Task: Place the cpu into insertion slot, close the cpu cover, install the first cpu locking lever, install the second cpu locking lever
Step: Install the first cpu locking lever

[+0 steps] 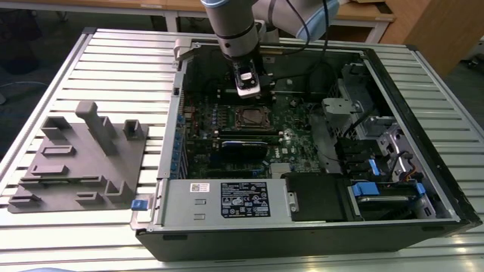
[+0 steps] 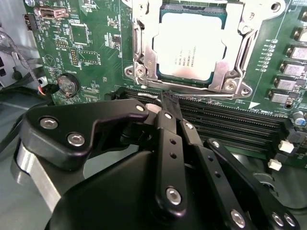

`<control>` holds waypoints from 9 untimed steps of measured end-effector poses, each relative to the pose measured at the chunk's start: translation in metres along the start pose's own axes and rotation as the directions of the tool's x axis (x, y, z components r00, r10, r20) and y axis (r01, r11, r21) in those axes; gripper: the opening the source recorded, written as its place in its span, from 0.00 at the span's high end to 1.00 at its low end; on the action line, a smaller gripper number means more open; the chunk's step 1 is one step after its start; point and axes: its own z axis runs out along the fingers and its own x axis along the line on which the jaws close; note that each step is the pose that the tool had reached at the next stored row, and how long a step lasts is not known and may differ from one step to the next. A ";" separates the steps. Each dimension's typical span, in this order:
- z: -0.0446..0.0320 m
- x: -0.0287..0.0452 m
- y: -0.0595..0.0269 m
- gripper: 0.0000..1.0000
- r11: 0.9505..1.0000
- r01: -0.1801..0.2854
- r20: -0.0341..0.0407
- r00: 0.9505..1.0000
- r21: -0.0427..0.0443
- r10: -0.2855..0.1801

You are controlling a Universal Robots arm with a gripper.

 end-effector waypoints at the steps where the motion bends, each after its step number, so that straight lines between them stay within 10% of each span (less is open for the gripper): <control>1: 0.0002 -0.0003 -0.0006 0.89 1.000 0.000 0.001 1.000 -0.001 0.000; 9: 0.0005 -0.0012 -0.0028 0.89 1.000 0.003 0.006 1.000 -0.004 -0.003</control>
